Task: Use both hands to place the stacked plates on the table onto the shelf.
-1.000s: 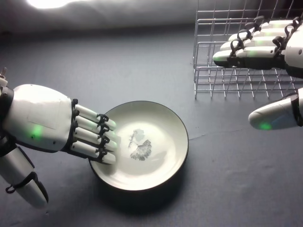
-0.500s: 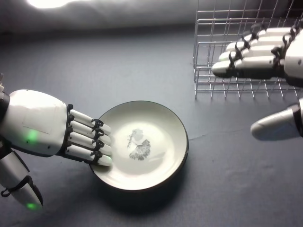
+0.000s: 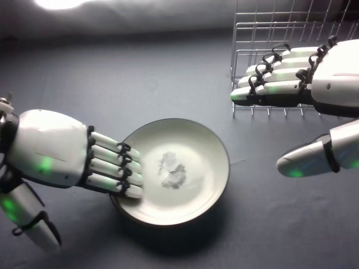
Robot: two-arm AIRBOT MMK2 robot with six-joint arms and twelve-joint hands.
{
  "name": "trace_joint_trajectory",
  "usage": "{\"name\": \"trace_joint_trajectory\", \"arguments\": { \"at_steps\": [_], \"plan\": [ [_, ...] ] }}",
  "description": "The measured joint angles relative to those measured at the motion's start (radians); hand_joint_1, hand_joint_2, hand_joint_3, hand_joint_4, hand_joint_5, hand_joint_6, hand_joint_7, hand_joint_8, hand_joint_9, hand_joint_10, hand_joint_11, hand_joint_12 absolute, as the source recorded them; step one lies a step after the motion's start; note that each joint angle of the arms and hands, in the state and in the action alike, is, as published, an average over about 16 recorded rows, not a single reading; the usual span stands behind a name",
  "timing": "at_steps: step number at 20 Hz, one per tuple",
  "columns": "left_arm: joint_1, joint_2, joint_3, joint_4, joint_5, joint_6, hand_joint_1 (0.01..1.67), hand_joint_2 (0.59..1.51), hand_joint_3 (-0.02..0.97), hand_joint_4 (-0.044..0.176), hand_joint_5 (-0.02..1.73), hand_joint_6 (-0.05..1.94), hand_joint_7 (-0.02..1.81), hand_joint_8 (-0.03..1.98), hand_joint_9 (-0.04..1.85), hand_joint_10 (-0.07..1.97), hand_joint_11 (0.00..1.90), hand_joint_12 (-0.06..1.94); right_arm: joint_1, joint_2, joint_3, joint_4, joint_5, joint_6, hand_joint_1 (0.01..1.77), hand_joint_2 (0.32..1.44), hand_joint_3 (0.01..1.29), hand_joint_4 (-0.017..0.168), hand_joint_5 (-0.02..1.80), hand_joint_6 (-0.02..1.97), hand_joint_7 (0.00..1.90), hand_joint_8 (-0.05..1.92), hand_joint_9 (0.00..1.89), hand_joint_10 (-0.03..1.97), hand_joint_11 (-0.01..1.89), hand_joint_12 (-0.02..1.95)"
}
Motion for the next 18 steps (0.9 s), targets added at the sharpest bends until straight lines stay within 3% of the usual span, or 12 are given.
{"name": "trace_joint_trajectory", "arguments": {
  "at_steps": [9, 18],
  "plan": [
    [-0.005, -0.06, -0.024, -0.021, 0.042, 0.0, 0.01, 1.061, 0.0, -0.007, 0.0, -0.02, -0.01, -0.02, 0.01, 0.0, 0.01, 0.01, -0.008, -0.055, 0.045, -0.019, 0.026, -0.001, 0.22, 1.07, 0.02, 0.0, 0.12, 0.02, 0.09, 0.01, 0.07, 0.02, 0.02, 0.47],
    [-0.017, -0.092, -0.035, -0.025, 0.064, -0.002, 0.01, 1.069, 0.0, -0.008, 0.0, -0.03, -0.01, -0.03, 0.02, 0.01, 0.01, 0.01, -0.027, -0.078, 0.064, -0.064, 0.076, -0.001, 0.74, 0.98, 0.01, 0.0, 0.07, 0.02, 0.05, 0.01, 0.04, 0.02, 0.02, 0.55]
  ]
}}
